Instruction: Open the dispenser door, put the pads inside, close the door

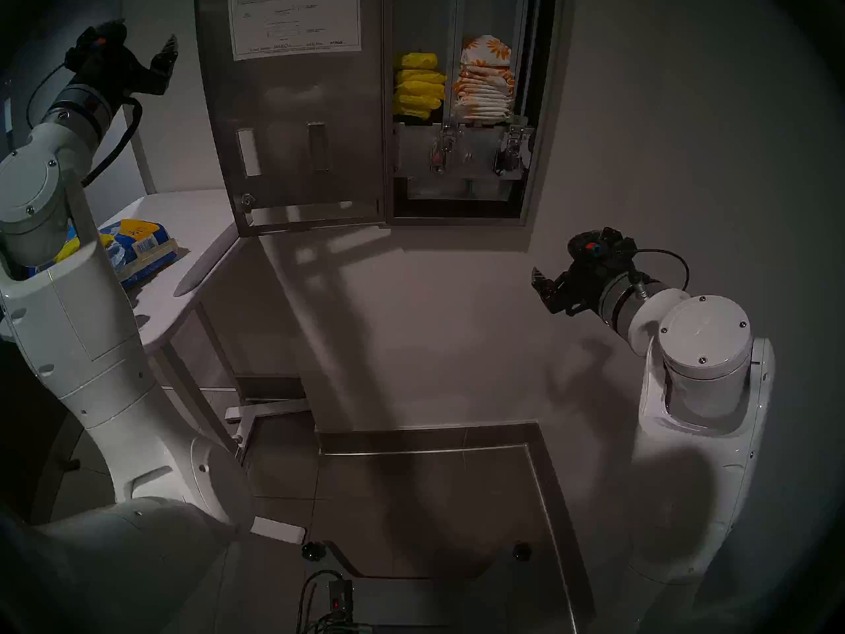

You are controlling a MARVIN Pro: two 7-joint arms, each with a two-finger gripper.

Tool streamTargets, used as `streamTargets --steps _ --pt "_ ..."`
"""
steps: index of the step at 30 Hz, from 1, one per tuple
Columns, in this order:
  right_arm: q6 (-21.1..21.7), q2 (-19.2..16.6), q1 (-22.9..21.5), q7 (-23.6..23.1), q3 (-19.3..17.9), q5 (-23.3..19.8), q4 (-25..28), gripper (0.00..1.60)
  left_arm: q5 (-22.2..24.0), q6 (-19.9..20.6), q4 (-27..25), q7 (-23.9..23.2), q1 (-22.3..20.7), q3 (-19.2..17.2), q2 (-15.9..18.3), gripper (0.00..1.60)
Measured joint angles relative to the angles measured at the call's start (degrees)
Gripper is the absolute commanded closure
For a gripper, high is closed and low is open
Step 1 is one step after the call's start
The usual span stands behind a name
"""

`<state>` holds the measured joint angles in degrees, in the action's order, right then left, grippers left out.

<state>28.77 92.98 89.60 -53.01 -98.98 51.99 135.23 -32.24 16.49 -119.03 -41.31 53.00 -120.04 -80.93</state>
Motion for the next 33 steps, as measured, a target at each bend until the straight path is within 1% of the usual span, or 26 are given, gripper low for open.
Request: streamTargets --steps 7,14,28,33 --pt "-0.16 -0.13 0.30 0.99 0.52 -0.17 -0.29 0.00 0.81 2.47 1.83 -2.63 -1.51 -0.46 1.12 0.00" --pt "-0.15 -0.23 0.80 2.16 0.93 0.23 -0.82 0.00 1.18 3.77 3.42 -4.29 -2.76 0.65 1.91 0.00" --pt "0.48 -0.40 2.62 3.97 1.10 1.71 -1.52 0.00 1.21 4.26 5.11 -4.69 -4.68 2.35 3.06 0.00" --pt "0.90 -0.45 3.71 4.42 1.25 1.99 -1.74 0.00 0.90 3.99 7.94 -4.44 -6.13 2.98 4.32 0.00"
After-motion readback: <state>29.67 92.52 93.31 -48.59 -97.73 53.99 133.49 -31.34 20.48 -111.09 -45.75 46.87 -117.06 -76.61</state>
